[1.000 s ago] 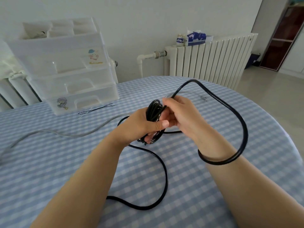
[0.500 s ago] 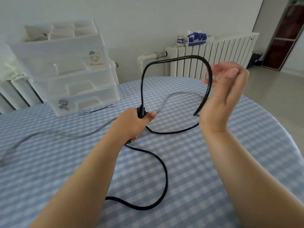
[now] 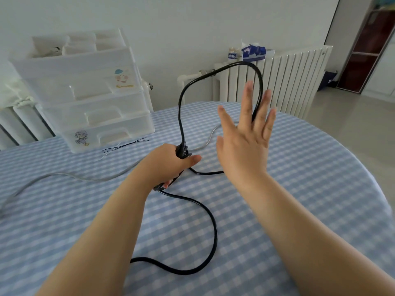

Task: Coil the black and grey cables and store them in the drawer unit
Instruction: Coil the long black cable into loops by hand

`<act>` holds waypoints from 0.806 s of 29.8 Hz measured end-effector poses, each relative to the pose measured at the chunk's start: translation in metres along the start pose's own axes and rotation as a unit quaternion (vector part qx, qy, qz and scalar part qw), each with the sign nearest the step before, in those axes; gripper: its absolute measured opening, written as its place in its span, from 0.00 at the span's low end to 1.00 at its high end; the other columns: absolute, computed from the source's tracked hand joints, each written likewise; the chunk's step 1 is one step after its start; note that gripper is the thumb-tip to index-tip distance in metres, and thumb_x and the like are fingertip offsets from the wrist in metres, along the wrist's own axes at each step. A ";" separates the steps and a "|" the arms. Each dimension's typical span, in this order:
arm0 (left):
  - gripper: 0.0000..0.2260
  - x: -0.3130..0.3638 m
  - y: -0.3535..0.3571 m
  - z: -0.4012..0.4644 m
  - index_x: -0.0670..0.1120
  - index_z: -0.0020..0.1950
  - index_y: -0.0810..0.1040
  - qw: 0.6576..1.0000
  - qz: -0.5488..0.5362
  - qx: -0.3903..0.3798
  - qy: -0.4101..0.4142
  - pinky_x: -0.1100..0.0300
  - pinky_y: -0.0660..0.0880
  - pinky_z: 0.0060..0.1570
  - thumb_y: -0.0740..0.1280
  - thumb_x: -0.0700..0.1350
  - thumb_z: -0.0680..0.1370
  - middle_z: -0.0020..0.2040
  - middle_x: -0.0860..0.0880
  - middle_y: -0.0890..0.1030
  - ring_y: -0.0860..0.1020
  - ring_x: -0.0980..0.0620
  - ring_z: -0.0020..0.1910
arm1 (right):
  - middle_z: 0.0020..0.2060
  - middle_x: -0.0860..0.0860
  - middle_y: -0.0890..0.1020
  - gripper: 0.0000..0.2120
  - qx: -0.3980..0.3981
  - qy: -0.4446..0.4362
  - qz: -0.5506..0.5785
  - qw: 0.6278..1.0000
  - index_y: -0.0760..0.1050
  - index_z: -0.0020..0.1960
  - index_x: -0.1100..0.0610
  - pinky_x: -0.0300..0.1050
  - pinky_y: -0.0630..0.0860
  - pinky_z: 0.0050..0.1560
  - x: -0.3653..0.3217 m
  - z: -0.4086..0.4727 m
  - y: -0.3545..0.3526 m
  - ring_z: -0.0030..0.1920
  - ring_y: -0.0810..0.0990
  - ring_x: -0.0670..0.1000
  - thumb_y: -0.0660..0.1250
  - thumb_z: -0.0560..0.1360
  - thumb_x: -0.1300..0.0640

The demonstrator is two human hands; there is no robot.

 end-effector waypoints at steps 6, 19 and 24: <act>0.26 0.006 0.002 -0.002 0.43 0.35 0.69 0.999 0.042 -0.006 -0.020 0.58 0.72 0.31 0.62 0.66 0.74 0.23 0.47 0.75 0.73 0.52 0.20 | 0.76 0.62 0.40 0.39 -0.304 -0.012 -0.090 0.948 0.38 0.78 0.49 0.60 0.70 0.65 -0.004 -0.009 0.018 0.69 0.64 0.69 0.62 0.79 0.49; 0.22 0.013 -0.009 -0.016 0.42 0.37 0.72 0.994 -0.014 -0.087 0.060 0.61 0.69 0.30 0.67 0.61 0.74 0.20 0.52 0.72 0.69 0.56 0.18 | 0.76 0.55 0.59 0.06 -0.116 -0.212 0.121 0.963 0.75 0.53 0.55 0.54 0.43 0.76 -0.008 0.001 0.016 0.78 0.48 0.57 0.65 0.76 0.57; 0.25 0.013 -0.019 -0.017 0.43 0.27 0.67 0.958 -0.215 -0.124 0.143 0.63 0.68 0.25 0.67 0.59 0.75 0.20 0.47 0.66 0.66 0.48 0.19 | 0.38 0.51 0.80 0.15 0.027 -0.205 0.164 0.965 0.77 0.44 0.57 0.54 0.59 0.73 0.008 0.013 0.008 0.49 0.80 0.54 0.60 0.78 0.47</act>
Point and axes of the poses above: each hand's wrist, its own z-axis towards the middle knuckle, its own y-axis out of the palm, x = y × z, the point moved 2 cm from there along z, towards the middle knuckle
